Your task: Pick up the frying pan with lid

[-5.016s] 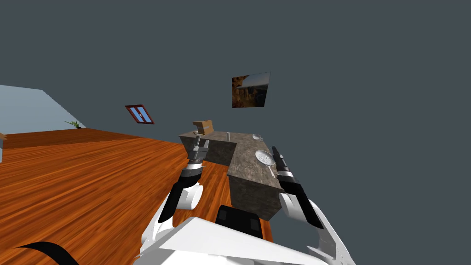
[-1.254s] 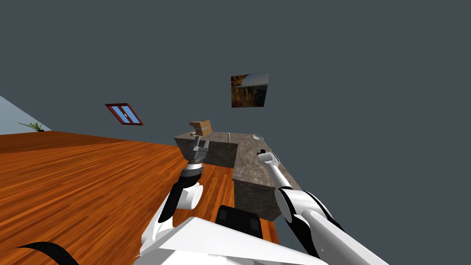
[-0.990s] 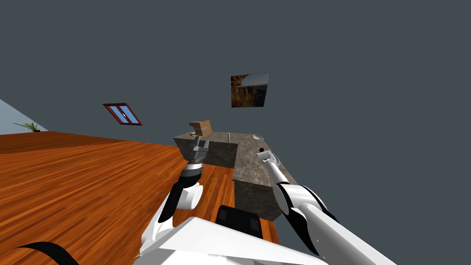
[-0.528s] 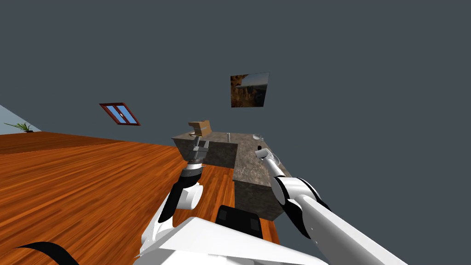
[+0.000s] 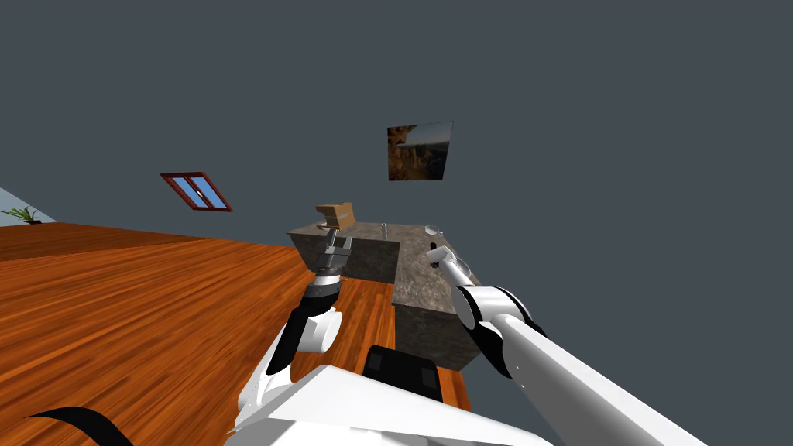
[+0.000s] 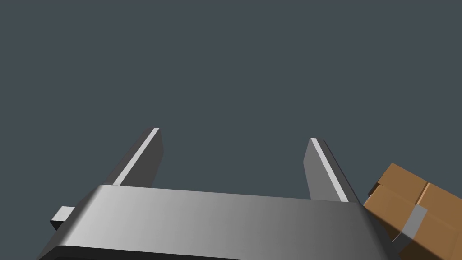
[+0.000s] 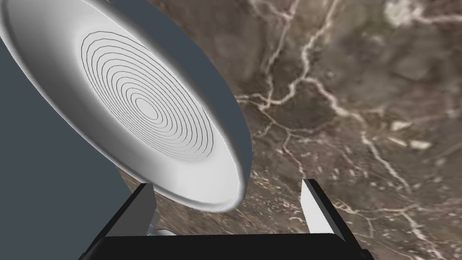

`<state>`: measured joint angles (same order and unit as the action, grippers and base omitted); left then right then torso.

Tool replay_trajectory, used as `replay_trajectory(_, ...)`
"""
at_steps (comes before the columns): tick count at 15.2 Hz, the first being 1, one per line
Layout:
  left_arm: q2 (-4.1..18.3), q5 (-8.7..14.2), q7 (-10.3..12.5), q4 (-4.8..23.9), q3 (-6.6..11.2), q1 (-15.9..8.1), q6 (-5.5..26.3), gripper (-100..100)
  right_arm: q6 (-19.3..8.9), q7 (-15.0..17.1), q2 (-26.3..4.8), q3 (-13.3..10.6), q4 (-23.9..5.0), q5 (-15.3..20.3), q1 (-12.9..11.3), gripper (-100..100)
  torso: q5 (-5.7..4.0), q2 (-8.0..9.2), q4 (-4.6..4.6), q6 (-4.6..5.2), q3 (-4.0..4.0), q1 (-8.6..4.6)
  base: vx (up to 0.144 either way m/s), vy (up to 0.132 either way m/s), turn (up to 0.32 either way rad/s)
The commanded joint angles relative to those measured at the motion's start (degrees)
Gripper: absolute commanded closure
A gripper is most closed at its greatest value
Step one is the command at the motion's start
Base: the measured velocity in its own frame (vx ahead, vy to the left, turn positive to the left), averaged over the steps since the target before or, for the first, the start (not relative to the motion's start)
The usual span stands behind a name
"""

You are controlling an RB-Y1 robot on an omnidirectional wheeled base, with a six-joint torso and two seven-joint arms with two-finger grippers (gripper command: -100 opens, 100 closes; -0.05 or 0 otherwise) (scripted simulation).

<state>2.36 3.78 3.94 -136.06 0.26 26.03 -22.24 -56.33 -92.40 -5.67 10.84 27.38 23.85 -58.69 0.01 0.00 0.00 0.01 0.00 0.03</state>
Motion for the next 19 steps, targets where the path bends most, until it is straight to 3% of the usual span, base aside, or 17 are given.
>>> replay_trajectory(1, 0.0, 0.0, 0.0, 0.0, 0.00, 0.0, 0.0, 0, -1.8, -1.6, 0.3, 0.2, -1.1, 0.4, -1.0, -100, 0.00, 0.00, 0.00, 0.00, 0.00, 0.00, -0.001, 0.004, -0.012)
replay_trajectory(3, 0.0, 0.0, 0.0, 0.0, 0.00, 0.0, 0.0, 0, -2.9, -2.8, 0.5, 0.4, -2.6, 0.8, -2.1, -100, 0.00, 0.00, 0.00, 0.00, 0.00, 0.00, -0.001, 0.006, -0.016)
replay_trajectory(4, 0.0, 0.0, 0.0, 0.0, 0.00, 0.0, 0.0, 0, -1.8, -1.8, 0.3, 0.3, -2.5, 0.6, -1.9, -100, 0.00, 0.00, 0.00, 0.00, 0.00, 0.00, 0.000, 0.000, 0.000)
replay_trajectory(9, 0.0, 0.0, 0.0, 0.0, 0.00, 0.0, 0.0, 0, 2.8, -3.5, -2.8, 0.0, -6.1, -1.5, -0.8, -100, 0.00, 0.00, 0.00, 0.02, 0.00, -0.01, -0.002, 0.013, -0.030)
replay_trajectory(10, 0.0, 0.0, 0.0, 0.0, 0.00, 0.0, 0.0, 0, 2.1, -2.8, -2.3, 0.1, -6.5, -1.0, -1.7, -100, -0.02, 0.01, -0.01, 0.03, 0.00, -0.04, -0.002, 0.004, -0.012)
replay_trajectory(11, 0.0, 0.0, 0.0, 0.0, 0.00, 0.0, 0.0, 0, 2.2, -3.1, -2.4, 0.1, -6.1, -1.1, -1.3, 100, -0.01, 0.00, 0.00, 0.01, 0.00, -0.04, 0.000, 0.000, 0.000)
replay_trajectory(15, 0.0, 0.0, 0.0, 0.0, 0.00, 0.0, 0.0, 0, 2.2, -3.1, -2.3, 0.1, -6.1, -1.1, -1.3, 100, -0.02, 0.02, 0.01, 0.05, 0.02, -0.08, 0.000, 0.001, 0.003)
replay_trajectory(18, 0.0, 0.0, 0.0, 0.0, 0.00, 0.0, 0.0, 0, -1.5, -2.2, 0.0, 0.3, -3.2, 0.4, -1.9, 100, 0.00, 0.03, 0.08, -0.04, 0.06, -0.01, 0.004, -0.010, 0.041)
replay_trajectory(19, 0.0, 0.0, 0.0, 0.0, 0.00, 0.0, 0.0, 0, -1.1, -3.2, -0.6, 0.3, -1.9, -0.3, -0.7, 100, 0.01, 0.05, 0.11, -0.05, 0.08, 0.01, 0.002, -0.012, 0.036)
